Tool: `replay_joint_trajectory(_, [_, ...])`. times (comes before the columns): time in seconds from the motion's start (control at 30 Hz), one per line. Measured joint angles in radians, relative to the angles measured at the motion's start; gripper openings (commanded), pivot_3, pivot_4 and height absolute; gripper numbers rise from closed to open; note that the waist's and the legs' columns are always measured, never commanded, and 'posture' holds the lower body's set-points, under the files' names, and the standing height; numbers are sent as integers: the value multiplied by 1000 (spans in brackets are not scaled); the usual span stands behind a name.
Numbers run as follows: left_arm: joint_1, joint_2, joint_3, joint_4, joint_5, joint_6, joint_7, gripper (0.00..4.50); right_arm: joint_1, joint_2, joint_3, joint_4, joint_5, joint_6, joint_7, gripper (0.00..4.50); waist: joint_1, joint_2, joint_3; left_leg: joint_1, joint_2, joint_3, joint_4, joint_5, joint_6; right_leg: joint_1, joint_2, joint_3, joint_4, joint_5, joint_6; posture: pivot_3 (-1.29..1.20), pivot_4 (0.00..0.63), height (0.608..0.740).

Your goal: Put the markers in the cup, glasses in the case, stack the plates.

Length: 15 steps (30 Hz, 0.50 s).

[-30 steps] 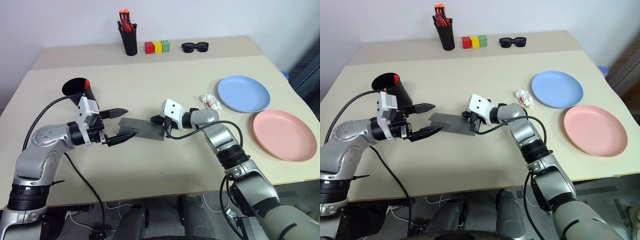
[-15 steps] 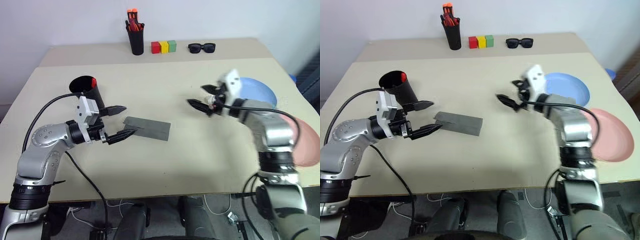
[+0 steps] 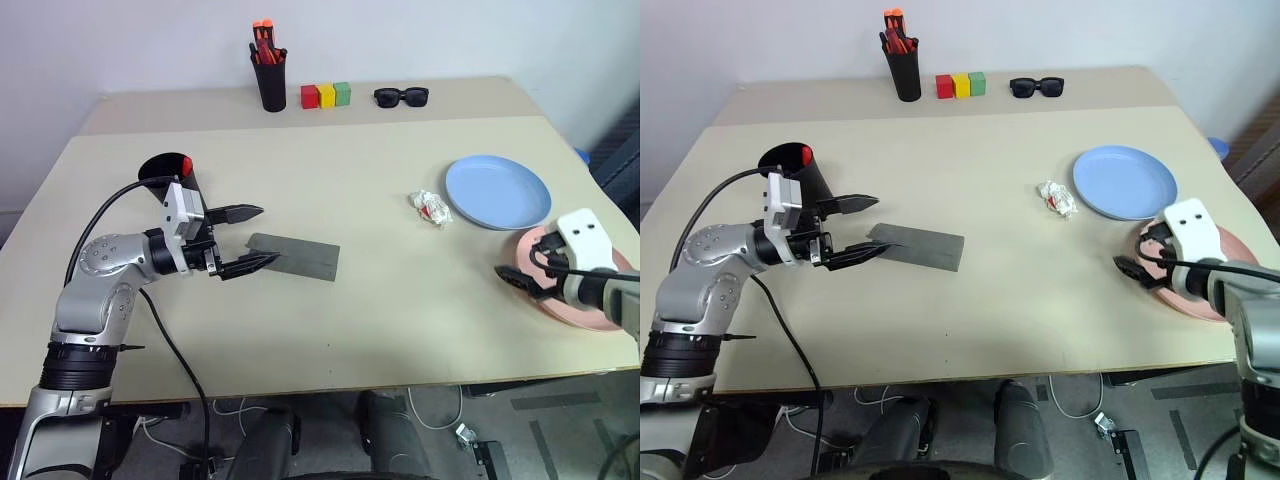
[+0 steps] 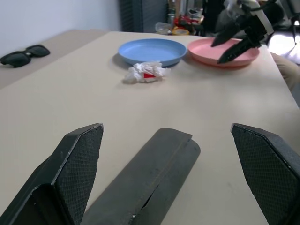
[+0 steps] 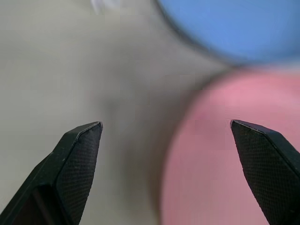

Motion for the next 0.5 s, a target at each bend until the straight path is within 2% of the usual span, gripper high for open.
replay_joint_trajectory(0.1, [-25,-10,-13,28,10,-4,-16,4500,18,8,0,-12,4,42,-35,4451,1,0,0,0,0,0,1,0,0,0,0,0,0,0,0,0,150,740])
replay_joint_trajectory(0.17, [-32,-12,-14,32,15,-4,-18,4500,33,8,0,-2,1,44,-55,3935,2,0,0,0,0,0,1,0,0,1,0,0,0,0,0,0,150,740])
replay_joint_trajectory(0.2, [-33,-12,-14,34,18,-5,-19,4500,36,11,0,8,2,49,-62,3601,2,0,0,0,0,0,1,0,0,1,0,0,0,0,0,0,150,740])
replay_joint_trajectory(0.3, [-33,-13,-16,38,21,-5,-22,4500,52,15,3,30,6,38,-72,2150,1,0,0,0,0,0,1,0,0,1,0,0,-1,0,0,0,150,740])
replay_joint_trajectory(0.43, [-34,-14,-16,38,23,-8,-22,4500,49,12,8,69,-4,-21,-93,19,1,-1,0,0,0,0,1,0,0,2,0,0,-1,0,0,0,150,740])
replay_joint_trajectory(0.5, [-33,-17,-16,38,28,-21,-19,4500,36,3,4,82,-16,-48,-107,19,2,-2,-1,1,0,0,1,0,0,3,0,0,-2,0,0,0,150,740])
